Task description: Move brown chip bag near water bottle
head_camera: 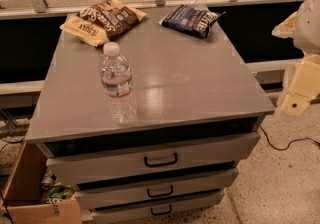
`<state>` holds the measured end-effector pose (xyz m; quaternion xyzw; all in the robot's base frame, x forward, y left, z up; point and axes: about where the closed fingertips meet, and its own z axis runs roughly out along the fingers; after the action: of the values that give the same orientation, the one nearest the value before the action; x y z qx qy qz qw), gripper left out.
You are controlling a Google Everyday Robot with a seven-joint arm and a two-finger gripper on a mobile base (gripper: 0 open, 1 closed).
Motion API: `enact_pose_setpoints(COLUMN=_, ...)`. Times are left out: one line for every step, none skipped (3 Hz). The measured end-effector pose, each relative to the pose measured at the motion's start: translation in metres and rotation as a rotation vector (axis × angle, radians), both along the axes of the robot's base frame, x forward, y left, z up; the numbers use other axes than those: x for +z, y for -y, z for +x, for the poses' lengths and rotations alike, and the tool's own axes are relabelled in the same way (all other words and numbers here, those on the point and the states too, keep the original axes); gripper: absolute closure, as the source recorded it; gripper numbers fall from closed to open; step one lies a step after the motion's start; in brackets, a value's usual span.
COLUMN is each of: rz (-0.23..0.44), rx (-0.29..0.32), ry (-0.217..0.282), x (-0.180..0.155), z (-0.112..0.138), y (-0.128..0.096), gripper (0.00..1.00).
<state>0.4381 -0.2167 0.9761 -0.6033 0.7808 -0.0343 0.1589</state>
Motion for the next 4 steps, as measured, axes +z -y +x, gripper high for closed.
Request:
enact_pose_setpoints(rz=0.0, rx=0.0, ry=0.0, x=0.0, z=0.0, y=0.0, gripper=0.0)
enact_pose_setpoints(rz=0.031, rx=0.031, ry=0.034, x=-0.006, z=0.03, y=-0.012, gripper=0.0)
enact_pose_setpoints(rz=0.115, rx=0.102, ry=0.11, x=-0.016, z=0.117, y=-0.04, gripper=0.0)
enact_pose_setpoints(rz=0.175, rx=0.155, ry=0.161, x=-0.011, z=0.172, y=-0.071, gripper=0.0)
